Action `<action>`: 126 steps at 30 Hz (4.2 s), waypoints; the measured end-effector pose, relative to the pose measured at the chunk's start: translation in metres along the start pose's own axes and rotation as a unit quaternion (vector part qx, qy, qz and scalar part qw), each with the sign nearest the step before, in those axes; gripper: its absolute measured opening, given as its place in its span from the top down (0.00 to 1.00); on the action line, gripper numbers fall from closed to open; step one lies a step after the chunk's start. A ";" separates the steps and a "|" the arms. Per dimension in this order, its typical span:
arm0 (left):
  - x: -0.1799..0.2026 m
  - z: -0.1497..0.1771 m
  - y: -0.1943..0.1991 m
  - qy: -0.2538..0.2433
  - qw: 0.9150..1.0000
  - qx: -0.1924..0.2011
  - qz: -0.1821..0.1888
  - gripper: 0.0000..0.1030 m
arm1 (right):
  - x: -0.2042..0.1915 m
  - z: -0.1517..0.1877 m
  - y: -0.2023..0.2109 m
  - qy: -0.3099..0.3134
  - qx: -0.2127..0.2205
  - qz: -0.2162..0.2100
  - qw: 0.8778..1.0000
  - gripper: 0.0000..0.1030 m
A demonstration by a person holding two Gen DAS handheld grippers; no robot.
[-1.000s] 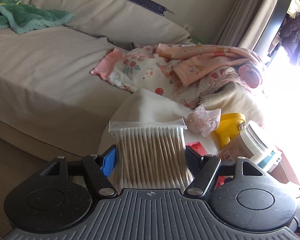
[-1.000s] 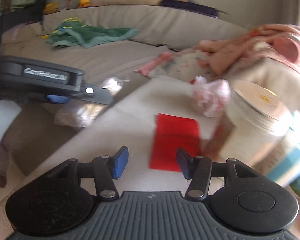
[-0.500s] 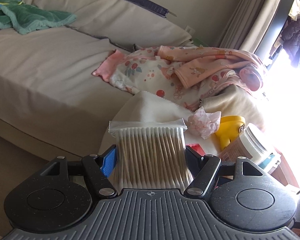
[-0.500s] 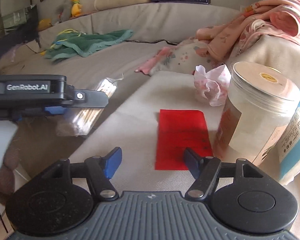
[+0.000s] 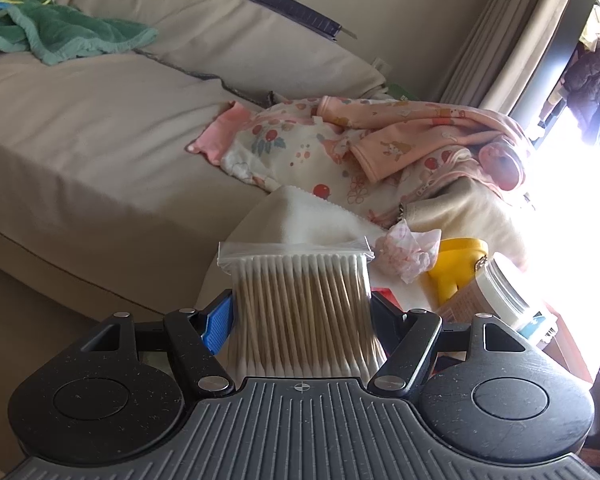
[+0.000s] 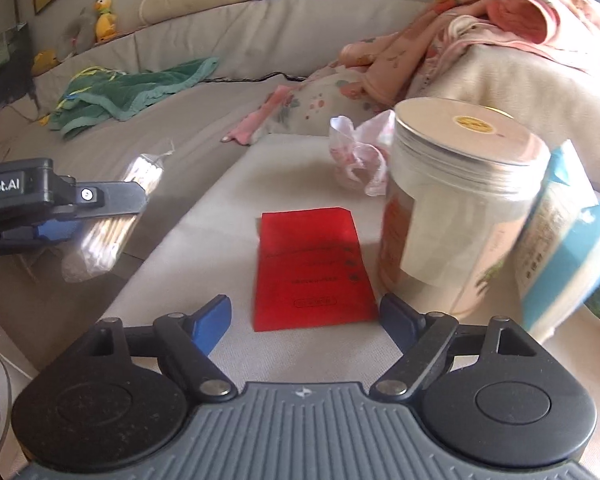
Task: Organize soft objects
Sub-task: 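Grasp the red envelope with the right tool while the left tool holds the swabs, then carry swabs and red envelope into the pink box and open both tools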
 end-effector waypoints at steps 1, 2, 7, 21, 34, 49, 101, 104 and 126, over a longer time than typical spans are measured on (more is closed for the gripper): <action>0.000 0.000 0.000 0.002 1.000 0.001 -0.001 0.26 | -0.003 -0.001 0.000 0.015 0.001 -0.024 1.000 0.19; -0.001 0.000 0.000 0.004 1.000 0.001 -0.002 0.26 | -0.007 -0.001 0.001 0.030 0.003 -0.051 0.998 0.19; -0.003 -0.001 0.001 0.007 1.000 0.006 -0.006 0.26 | -0.006 -0.005 0.002 0.014 0.004 -0.054 0.998 0.33; -0.021 -0.012 0.008 0.032 0.999 0.018 -0.032 0.26 | -0.004 -0.094 -0.069 -0.107 -0.200 0.008 0.974 0.30; -0.032 -0.014 0.005 0.037 0.999 0.002 -0.032 0.27 | -0.012 -0.118 -0.098 0.006 -0.251 0.011 0.968 0.36; -0.023 -0.016 0.000 0.044 0.999 -0.008 -0.018 0.27 | 0.001 -0.135 -0.077 -0.008 -0.228 -0.054 0.972 0.83; -0.061 -0.011 0.016 0.089 0.996 -0.002 -0.028 0.27 | -0.037 -0.126 -0.053 0.021 -0.214 -0.083 0.973 0.60; -0.048 -0.014 0.015 0.079 0.997 -0.007 -0.021 0.27 | -0.021 -0.130 -0.039 0.007 -0.200 -0.091 0.975 0.61; 0.270 -0.035 -0.028 -0.171 0.980 -0.050 0.090 0.27 | 0.210 -0.135 0.215 -0.070 0.018 0.011 0.997 0.61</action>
Point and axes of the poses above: each gripper's, at about its wrist camera, not at the fingertips, and y roughly against the way its jaws point, x to its right, z to its underside, the point moved 2 cm from there along -y, roughly the way its jaws point, and after that the axes turned 7 degrees about y, right-handed, at the moved point
